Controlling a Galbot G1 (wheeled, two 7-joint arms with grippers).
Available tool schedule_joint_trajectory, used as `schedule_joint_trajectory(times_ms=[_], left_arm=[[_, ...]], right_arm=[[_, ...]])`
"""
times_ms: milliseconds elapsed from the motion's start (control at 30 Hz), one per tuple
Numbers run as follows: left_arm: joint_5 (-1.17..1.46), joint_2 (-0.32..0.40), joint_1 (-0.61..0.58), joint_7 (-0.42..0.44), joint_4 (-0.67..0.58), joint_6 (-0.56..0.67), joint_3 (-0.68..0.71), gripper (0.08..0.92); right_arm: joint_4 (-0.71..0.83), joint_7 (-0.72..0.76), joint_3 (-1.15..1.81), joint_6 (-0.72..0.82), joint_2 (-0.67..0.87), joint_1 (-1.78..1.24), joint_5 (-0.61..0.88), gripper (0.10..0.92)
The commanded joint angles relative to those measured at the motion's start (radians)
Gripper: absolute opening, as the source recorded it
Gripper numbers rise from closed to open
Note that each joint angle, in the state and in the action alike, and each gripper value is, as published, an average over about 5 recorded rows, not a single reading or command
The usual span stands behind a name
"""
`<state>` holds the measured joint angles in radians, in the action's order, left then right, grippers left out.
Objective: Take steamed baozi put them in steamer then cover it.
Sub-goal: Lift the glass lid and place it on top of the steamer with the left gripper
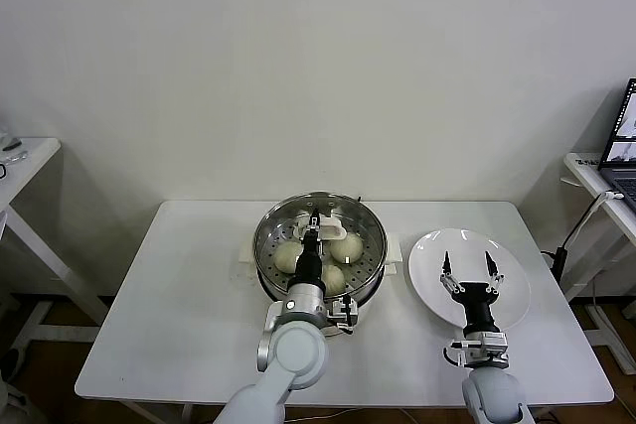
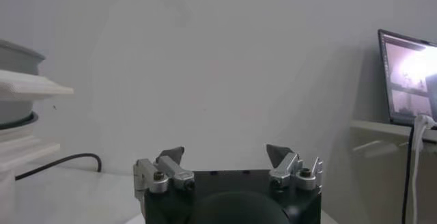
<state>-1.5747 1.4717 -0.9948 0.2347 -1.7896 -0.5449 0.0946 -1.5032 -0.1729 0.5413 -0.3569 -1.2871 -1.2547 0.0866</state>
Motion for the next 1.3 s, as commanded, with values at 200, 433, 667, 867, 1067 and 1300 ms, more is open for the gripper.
schedule_joint_trajectory(times_ms=[200, 433, 667, 867, 1067, 1300], left_arm=[[-0.006, 0.008, 0.003, 0.019, 0.013, 0.016, -0.014, 0.195], [-0.005, 0.009, -0.001, 0.013, 0.011, 0.022, -0.019, 0.287], [0.002, 0.007, -0.005, 0.01, -0.016, 0.022, -0.021, 0.492], [0.039, -0.022, -0.031, 0.017, -0.1, 0.019, -0.009, 0.599], [0.061, -0.055, -0.064, 0.033, -0.176, 0.014, 0.002, 0.614], [0.095, -0.119, -0.113, 0.05, -0.286, 0.01, -0.002, 0.774]], right_arm=[[0.0, 0.0, 0.0, -0.001, -0.001, 0.004, 0.0, 0.823], [-0.001, 0.0, 0.001, -0.002, 0.0, 0.004, 0.0, 0.823], [0.0, 0.0, 0.001, -0.002, -0.001, 0.004, 0.0, 0.823], [-0.001, 0.0, 0.006, -0.002, 0.0, 0.012, 0.001, 0.823], [-0.008, -0.003, 0.006, 0.003, 0.004, 0.022, 0.003, 0.823], [-0.009, -0.003, 0.005, 0.004, 0.007, 0.024, 0.004, 0.823]])
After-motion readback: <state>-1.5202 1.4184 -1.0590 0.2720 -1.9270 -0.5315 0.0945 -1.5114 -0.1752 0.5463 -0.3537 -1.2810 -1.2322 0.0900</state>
